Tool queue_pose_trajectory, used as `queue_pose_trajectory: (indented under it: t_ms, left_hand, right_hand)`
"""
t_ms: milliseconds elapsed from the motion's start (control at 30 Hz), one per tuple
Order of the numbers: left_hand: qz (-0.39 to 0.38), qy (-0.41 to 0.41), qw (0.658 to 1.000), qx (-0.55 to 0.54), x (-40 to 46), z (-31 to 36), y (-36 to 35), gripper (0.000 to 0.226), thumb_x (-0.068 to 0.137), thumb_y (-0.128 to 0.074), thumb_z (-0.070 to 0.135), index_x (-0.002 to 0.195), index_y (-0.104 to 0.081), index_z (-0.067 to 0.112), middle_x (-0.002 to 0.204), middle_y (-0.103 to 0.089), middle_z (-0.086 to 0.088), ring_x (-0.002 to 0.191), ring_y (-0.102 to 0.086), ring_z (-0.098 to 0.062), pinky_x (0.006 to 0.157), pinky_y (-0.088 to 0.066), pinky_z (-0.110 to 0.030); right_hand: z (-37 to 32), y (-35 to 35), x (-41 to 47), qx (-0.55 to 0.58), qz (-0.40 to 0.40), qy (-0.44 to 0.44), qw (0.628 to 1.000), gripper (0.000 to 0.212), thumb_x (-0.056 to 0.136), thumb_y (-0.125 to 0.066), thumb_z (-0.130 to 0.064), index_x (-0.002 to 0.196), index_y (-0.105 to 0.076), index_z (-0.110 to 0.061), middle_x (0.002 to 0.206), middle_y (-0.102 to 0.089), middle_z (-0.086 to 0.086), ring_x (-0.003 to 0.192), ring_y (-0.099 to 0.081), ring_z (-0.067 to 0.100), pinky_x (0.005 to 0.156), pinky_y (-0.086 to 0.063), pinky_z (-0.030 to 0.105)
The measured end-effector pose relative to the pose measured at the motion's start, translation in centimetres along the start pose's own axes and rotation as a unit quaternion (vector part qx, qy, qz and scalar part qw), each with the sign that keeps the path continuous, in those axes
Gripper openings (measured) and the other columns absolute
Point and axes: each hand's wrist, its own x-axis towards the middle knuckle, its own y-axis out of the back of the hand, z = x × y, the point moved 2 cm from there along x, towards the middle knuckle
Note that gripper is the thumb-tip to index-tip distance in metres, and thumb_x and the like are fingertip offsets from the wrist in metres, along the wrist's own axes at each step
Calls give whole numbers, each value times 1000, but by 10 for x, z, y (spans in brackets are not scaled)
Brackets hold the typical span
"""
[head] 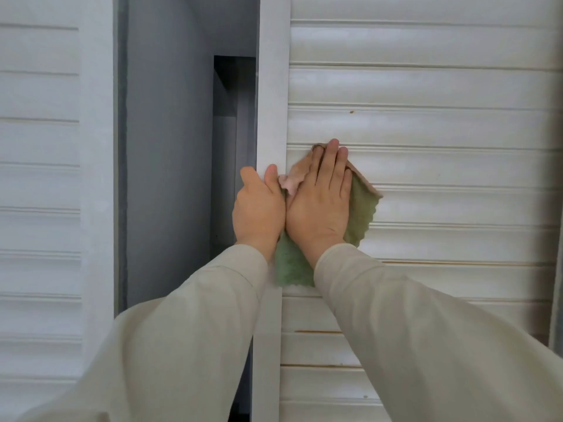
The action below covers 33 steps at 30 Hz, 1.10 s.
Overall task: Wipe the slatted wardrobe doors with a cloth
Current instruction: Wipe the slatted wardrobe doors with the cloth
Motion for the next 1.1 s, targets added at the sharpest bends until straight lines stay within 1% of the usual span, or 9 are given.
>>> queue_pose_trajectory:
  t_ms: [167, 267, 533, 700, 800, 867, 933, 1033, 1100]
  left_hand:
    - [7, -6, 1000, 21, 7, -9, 10, 40, 103, -26, 52, 99, -35, 13, 89, -63, -15, 80, -59, -39, 74, -52, -51]
    - [9, -6, 1000, 20, 10, -14, 15, 43, 104, -24, 51, 101, -38, 11, 84, -59, -10, 77, -58, -37, 73, -52, -51]
    - [10, 5, 1000, 8, 11, -18, 19, 45, 103, -24, 53, 104, -41, 12, 82, -57, -6, 80, -60, -36, 75, -52, -49]
    - [18, 8, 1000, 11, 9, -17, 19, 45, 103, -23, 54, 105, -39, 12, 82, -59, -8, 75, -60, -35, 73, -54, -50]
    - [21, 8, 1000, 12, 6, -14, 20, 46, 103, -22, 53, 104, -39, 11, 80, -58, -8, 74, -59, -35, 72, -53, -51]
    - [24, 5, 1000, 14, 6, -13, 21, 46, 103, -22, 53, 103, -38, 10, 80, -58, -10, 74, -59, -36, 72, -54, -52]
    - [27, 1, 1000, 12, 7, -15, 21, 46, 102, -23, 54, 103, -38, 11, 80, -59, -11, 74, -60, -37, 72, -54, -52]
    - [25, 6, 1000, 12, 8, -16, 19, 46, 103, -23, 53, 104, -39, 10, 78, -57, -8, 74, -59, -36, 70, -53, -48]
    - [22, 9, 1000, 9, 9, -17, 20, 46, 103, -22, 53, 105, -39, 10, 78, -56, -7, 74, -58, -35, 68, -52, -45]
  right_hand:
    - [14, -4, 1, 1, 13, 21, 1000, 80, 95, -22, -52, 154, -16, 2, 162, -9, 23, 150, -5, 38, 123, -6, 46]
    - [45, 2, 4, 4, 28, -23, 999, 78, 95, -27, -47, 154, -14, 1, 162, -8, 22, 150, -6, 37, 123, -6, 44]
    - [151, 23, 5, 0, 45, -150, 988, 80, 94, -17, -52, 155, -11, 0, 163, -7, 20, 150, -4, 37, 122, -7, 47]
    - [189, 33, -6, 4, 21, -253, 967, 75, 101, -31, -44, 155, -1, 0, 163, 2, 21, 151, 2, 36, 122, -3, 46]
    - [177, 34, -20, 10, -5, -258, 966, 78, 102, -36, -44, 155, 0, 1, 163, 3, 21, 151, 4, 36, 122, 0, 47]
    - [160, 36, -29, -19, 2, -209, 978, 79, 98, -44, -44, 155, -10, 1, 162, -6, 23, 149, -4, 40, 121, -4, 50]
    - [144, 38, -32, -51, 24, -154, 987, 77, 94, -52, -44, 152, -25, -1, 156, -24, 23, 142, -22, 42, 116, -14, 51]
    - [124, 45, -30, -60, 63, -125, 988, 71, 88, -63, -40, 148, -39, -12, 129, -46, 21, 111, -43, 39, 95, -29, 47]
    - [115, 45, -27, -8, 20, -120, 993, 69, 89, -63, -34, 149, -37, -12, 117, -49, 19, 99, -49, 39, 85, -36, 45]
